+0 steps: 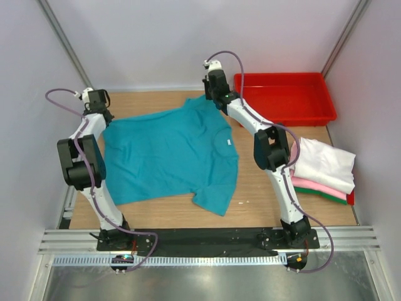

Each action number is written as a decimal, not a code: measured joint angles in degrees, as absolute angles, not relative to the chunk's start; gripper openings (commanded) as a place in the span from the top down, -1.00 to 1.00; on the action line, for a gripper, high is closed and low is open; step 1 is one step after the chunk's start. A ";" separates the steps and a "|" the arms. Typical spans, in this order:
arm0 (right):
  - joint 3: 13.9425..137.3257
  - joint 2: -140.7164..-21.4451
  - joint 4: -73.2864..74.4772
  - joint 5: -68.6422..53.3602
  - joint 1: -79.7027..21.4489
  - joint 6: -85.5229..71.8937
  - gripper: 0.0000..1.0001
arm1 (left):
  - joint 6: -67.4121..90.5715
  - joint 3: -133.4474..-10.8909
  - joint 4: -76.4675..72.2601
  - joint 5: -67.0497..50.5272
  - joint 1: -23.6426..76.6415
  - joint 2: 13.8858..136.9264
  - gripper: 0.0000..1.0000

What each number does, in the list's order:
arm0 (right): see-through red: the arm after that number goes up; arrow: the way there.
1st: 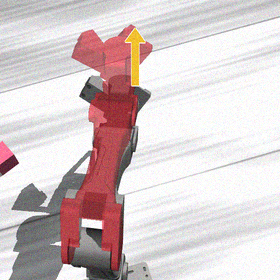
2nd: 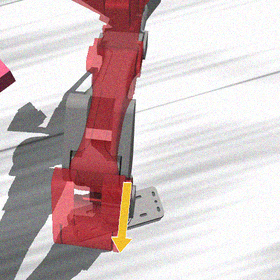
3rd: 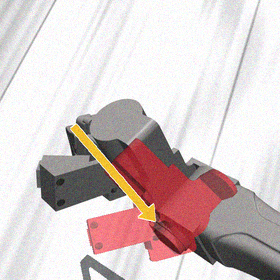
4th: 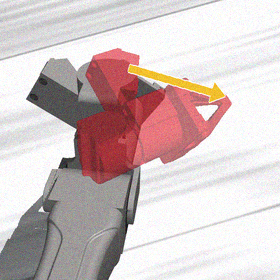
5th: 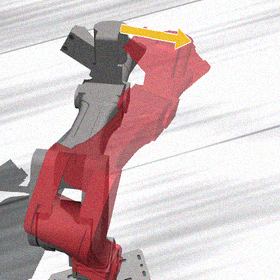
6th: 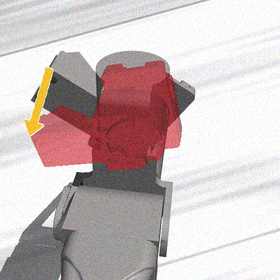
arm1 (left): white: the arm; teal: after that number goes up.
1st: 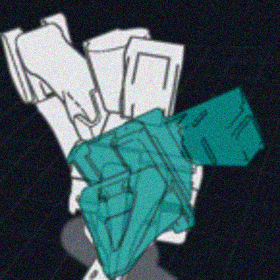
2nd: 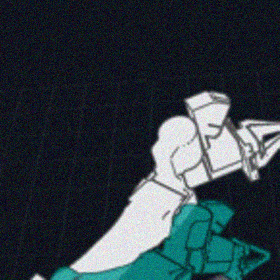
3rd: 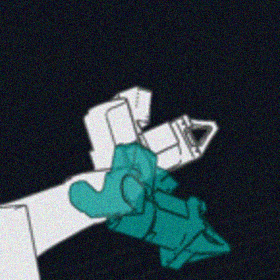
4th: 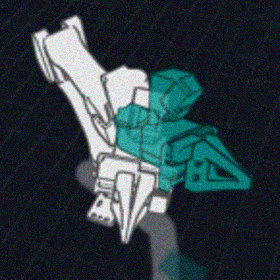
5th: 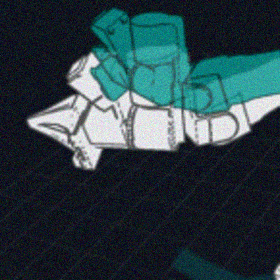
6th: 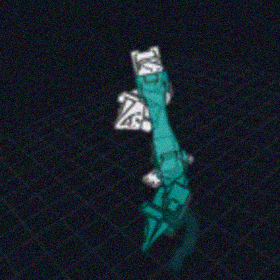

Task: Fold and stack the t-shirts
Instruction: Flatten the tshirt out, then fold the tshirt

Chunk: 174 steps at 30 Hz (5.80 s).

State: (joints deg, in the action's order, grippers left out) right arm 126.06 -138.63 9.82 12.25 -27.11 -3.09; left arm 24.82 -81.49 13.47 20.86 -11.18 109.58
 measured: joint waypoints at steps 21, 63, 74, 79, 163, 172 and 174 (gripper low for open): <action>131.13 -147.28 -7.60 9.93 -25.28 -2.90 0.98 | 17.50 -83.70 3.55 6.44 -15.25 115.24 1.00; 87.79 -116.75 -9.17 2.13 -25.06 2.00 0.98 | 2.24 -63.16 -3.29 -4.36 -17.91 99.92 0.99; 77.89 -108.95 -6.66 0.97 -25.78 0.84 0.98 | -0.95 -57.04 -3.66 -3.66 -17.91 98.72 0.99; 74.22 -106.56 -5.65 0.80 -26.15 0.23 0.98 | -2.04 -56.18 -3.62 -3.49 -17.91 98.72 0.99; 68.47 -103.46 12.56 -8.56 -28.56 -0.01 -0.61 | -8.12 -48.25 -1.80 2.24 -16.84 90.15 -0.53; 73.93 -99.35 19.53 -9.28 -28.53 -3.07 -0.96 | -1.34 -56.23 7.29 2.24 -16.86 82.19 -1.00; 76.93 -99.26 19.27 -8.95 -28.45 -5.78 -0.96 | 1.61 -58.65 8.25 0.75 -16.86 80.20 -0.99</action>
